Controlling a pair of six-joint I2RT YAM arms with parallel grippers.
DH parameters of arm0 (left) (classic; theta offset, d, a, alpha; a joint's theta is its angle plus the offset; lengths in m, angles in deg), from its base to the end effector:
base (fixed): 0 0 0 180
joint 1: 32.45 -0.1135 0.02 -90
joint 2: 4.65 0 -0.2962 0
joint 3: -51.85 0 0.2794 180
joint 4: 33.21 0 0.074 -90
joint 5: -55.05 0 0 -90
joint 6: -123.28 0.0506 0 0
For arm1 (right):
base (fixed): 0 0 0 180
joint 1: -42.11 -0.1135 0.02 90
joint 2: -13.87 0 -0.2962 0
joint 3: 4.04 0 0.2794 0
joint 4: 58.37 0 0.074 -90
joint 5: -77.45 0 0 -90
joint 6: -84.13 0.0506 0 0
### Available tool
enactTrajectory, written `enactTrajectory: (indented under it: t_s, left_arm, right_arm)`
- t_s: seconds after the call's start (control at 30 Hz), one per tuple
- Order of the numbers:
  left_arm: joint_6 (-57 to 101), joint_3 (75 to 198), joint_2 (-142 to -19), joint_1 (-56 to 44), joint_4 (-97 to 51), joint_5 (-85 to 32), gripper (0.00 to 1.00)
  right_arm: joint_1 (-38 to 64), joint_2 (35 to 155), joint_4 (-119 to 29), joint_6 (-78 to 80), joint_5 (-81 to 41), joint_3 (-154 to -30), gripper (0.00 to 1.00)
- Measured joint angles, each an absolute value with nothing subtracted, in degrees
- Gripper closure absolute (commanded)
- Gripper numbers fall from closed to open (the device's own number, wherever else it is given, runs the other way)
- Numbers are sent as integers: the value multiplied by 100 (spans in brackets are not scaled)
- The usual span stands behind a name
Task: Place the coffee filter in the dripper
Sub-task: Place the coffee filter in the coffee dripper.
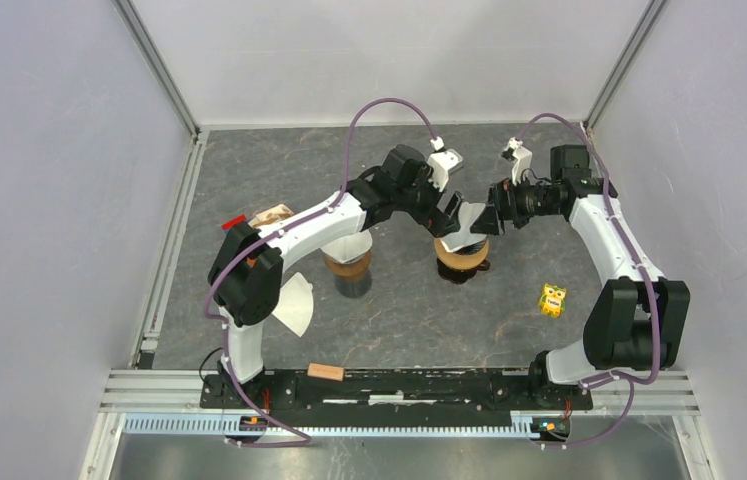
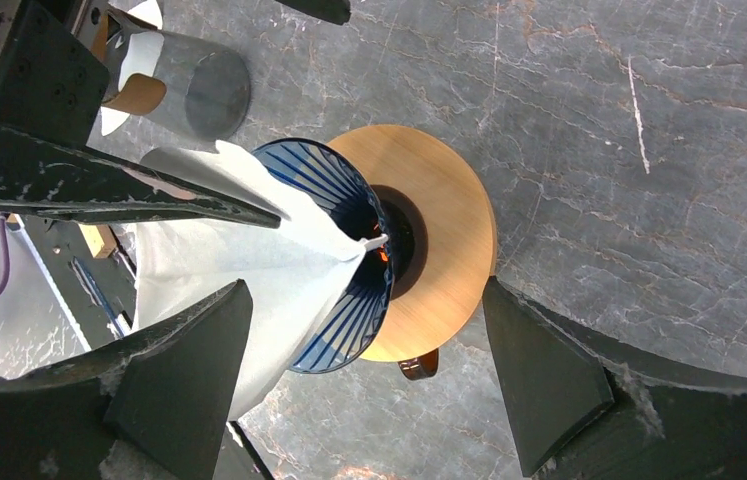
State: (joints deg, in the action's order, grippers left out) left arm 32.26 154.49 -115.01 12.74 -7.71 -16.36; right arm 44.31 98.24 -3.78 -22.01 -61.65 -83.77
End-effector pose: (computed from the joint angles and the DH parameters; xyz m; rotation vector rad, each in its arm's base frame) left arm 0.3423 -0.3675 0.2868 1.0172 1.9844 -0.8055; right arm 0.3255 0.0258 0.2936 -0.5723 2.2729 0.9467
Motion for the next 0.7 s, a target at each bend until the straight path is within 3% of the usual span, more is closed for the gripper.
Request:
enactTrajectory:
  t_s: [0.7]
  left_arm:
    - [2854,15562,-11475,1272,-749,-1162,0]
  right_arm:
    - [4540,9824,-328,-2247,-6001,-8372,7]
